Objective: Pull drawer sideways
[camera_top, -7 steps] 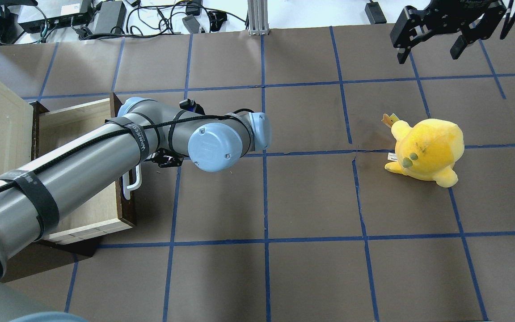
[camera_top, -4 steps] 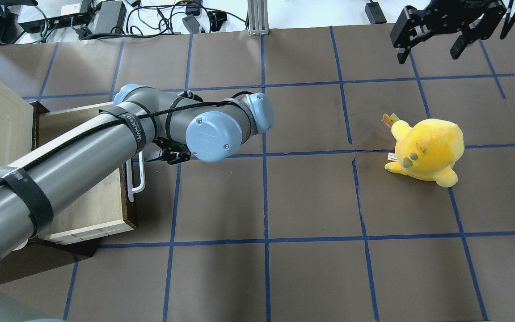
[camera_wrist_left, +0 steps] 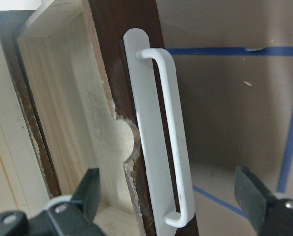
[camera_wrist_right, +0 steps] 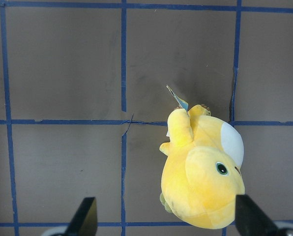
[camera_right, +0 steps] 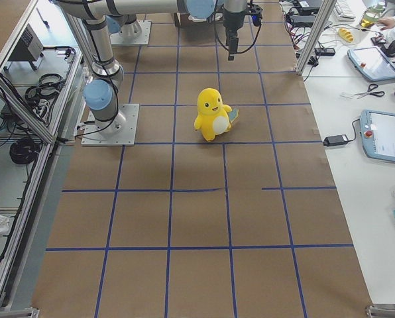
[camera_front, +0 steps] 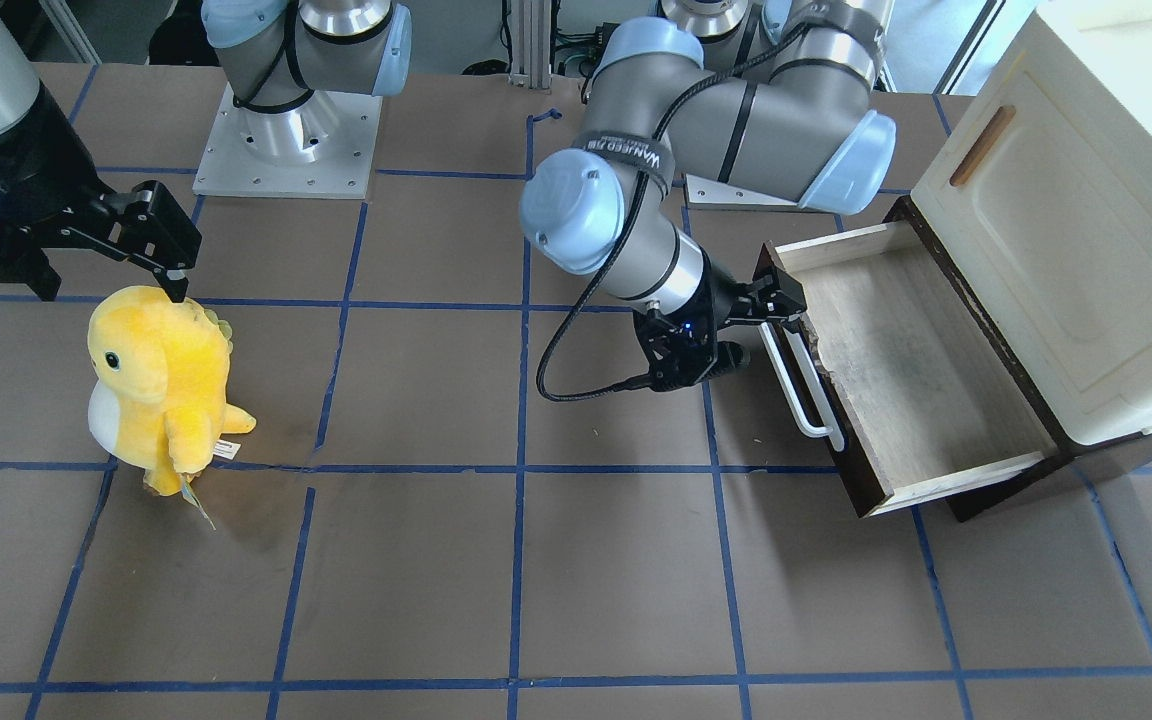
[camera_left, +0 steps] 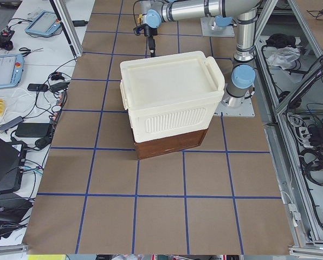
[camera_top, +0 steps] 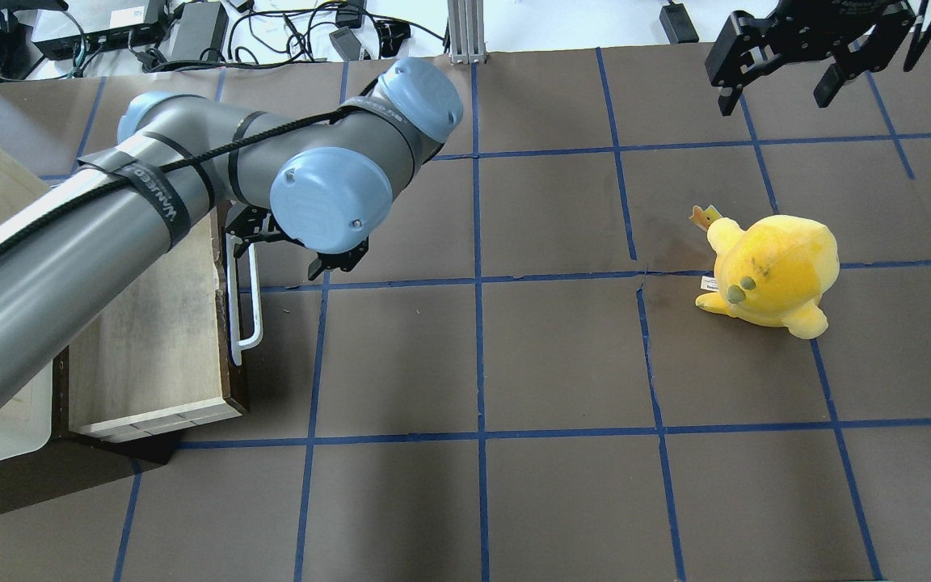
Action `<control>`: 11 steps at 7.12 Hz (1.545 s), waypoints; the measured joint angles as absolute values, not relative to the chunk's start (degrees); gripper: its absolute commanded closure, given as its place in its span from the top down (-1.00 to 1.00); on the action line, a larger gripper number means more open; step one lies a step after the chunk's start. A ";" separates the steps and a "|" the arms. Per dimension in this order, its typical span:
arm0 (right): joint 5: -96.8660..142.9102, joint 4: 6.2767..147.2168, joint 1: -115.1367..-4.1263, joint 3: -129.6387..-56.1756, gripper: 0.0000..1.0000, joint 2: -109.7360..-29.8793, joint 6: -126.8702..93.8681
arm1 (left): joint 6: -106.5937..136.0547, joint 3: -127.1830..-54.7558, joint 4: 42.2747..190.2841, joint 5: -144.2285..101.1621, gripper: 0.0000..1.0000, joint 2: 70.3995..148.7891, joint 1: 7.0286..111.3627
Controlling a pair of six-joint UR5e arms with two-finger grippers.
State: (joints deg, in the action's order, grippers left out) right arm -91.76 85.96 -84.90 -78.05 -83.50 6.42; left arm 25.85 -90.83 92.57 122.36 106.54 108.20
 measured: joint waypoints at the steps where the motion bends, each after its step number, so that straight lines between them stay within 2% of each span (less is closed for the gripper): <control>1: -91.76 85.96 -84.90 -78.05 1.00 -83.50 6.42 | 24.02 -89.52 92.25 116.67 1.00 104.12 107.43; 7: -91.76 85.96 -84.90 -78.05 1.00 -83.50 6.42 | 11.86 -86.48 88.29 89.12 1.00 93.99 99.15; 11: -91.76 85.96 -84.90 -78.05 1.00 -83.50 6.42 | 8.72 -86.13 87.53 85.76 1.00 92.32 96.78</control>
